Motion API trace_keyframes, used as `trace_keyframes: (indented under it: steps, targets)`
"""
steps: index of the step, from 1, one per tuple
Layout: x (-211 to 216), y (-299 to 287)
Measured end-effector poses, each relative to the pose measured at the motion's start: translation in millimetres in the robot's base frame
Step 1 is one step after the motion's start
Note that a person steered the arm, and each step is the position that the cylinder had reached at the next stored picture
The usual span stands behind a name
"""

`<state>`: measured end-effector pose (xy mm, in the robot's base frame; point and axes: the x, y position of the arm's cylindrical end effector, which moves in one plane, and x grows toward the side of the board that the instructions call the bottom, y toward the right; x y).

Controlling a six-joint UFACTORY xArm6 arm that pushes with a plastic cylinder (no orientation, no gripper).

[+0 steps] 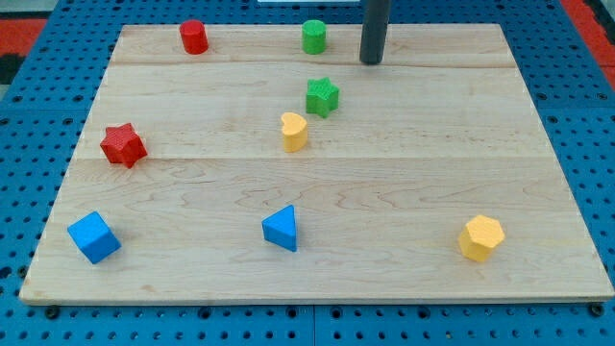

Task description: Place the green circle in a diagonal line with red circle and green star

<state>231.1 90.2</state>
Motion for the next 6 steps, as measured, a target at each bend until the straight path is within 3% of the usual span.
trace_keyframes:
  steps: [1,2,4,5,6]
  targets:
    - [-37,-13]
    - [-28,-84]
    - [62,-151]
    - [6,-136]
    - [8,-193]
